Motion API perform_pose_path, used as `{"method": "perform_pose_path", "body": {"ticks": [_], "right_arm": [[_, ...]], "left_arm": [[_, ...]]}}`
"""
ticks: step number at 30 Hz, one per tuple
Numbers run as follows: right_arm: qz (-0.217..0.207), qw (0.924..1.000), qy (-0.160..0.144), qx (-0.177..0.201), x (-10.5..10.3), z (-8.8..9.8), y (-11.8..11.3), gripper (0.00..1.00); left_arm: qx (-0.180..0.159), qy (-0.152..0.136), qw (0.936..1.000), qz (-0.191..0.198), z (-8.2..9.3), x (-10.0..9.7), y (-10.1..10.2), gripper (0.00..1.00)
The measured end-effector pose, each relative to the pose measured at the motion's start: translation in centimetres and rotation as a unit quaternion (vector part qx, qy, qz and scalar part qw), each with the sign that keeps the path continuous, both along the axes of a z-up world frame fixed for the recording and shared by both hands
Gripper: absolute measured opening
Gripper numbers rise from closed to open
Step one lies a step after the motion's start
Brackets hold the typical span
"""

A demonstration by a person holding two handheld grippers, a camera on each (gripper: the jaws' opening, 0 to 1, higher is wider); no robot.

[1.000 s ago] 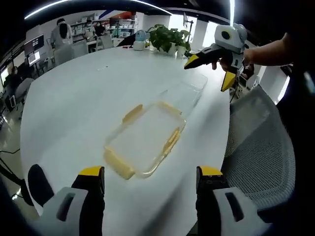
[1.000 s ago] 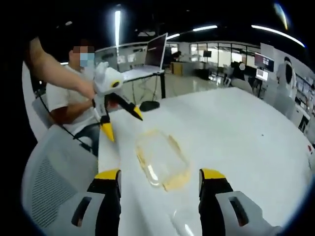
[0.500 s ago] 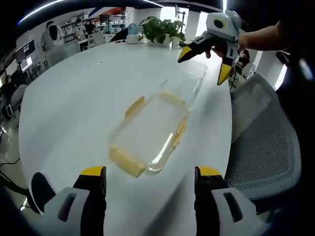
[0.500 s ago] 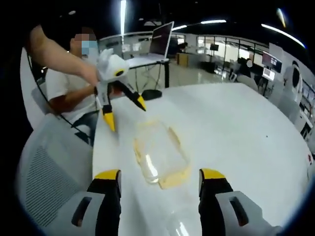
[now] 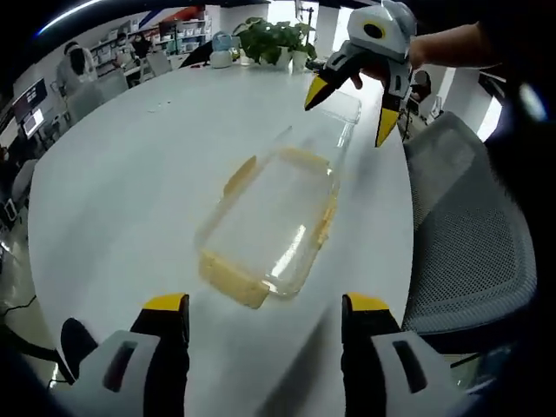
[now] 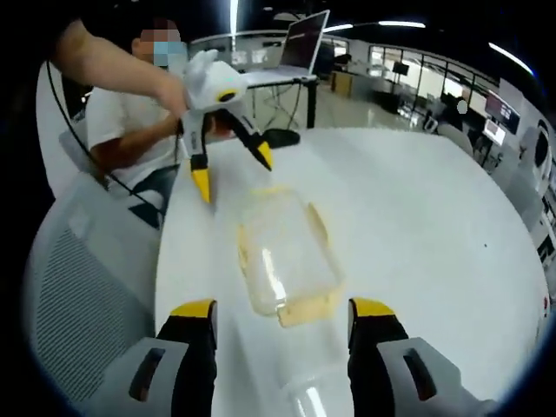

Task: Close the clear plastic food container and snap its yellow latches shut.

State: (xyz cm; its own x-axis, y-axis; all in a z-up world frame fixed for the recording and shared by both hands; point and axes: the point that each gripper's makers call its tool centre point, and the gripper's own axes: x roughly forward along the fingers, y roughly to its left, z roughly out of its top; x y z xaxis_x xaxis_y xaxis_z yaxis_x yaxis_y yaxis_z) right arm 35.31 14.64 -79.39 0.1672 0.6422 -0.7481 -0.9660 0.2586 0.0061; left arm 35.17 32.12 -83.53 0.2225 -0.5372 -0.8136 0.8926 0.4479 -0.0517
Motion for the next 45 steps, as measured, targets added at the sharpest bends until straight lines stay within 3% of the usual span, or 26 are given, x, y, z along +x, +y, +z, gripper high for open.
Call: {"method": "perform_pose_path", "body": {"ticks": [9, 14, 18, 21, 28, 40, 45], "right_arm": [[0.010, 0.9999, -0.003, -0.013, 0.9, -0.7, 0.2, 0.60], [0.022, 0.9994, 0.005, -0.028, 0.9, -1.2, 0.2, 0.52], [0.010, 0.9988, -0.005, -0.048, 2.0, -2.0, 0.1, 0.73], [0.022, 0.9982, 0.012, -0.054, 1.8, -2.4, 0.1, 0.61], [0.053, 0.9956, 0.009, -0.077, 1.8, -3.0, 0.1, 0.63], [0.087, 0.9912, 0.007, -0.100, 2.3, -4.1, 0.1, 0.58], [0.096, 0.9893, 0.012, -0.110, 2.4, -4.6, 0.1, 0.55]], "left_arm": [[0.023, 0.001, 0.9987, -0.046, -0.6, -0.1, -0.3, 0.71], [0.038, 0.003, 0.9967, -0.071, -1.0, 0.0, -0.2, 0.70], [0.049, 0.003, 0.9952, -0.085, -1.2, 0.6, 0.1, 0.70], [0.054, 0.006, 0.9941, -0.094, -1.3, 0.9, 0.2, 0.70], [0.068, 0.002, 0.9901, -0.123, -1.6, 1.1, 0.2, 0.68], [0.091, -0.002, 0.9827, -0.162, -1.8, 2.0, 0.4, 0.67], [0.104, -0.003, 0.9760, -0.192, -1.9, 2.1, 0.2, 0.65]]}}
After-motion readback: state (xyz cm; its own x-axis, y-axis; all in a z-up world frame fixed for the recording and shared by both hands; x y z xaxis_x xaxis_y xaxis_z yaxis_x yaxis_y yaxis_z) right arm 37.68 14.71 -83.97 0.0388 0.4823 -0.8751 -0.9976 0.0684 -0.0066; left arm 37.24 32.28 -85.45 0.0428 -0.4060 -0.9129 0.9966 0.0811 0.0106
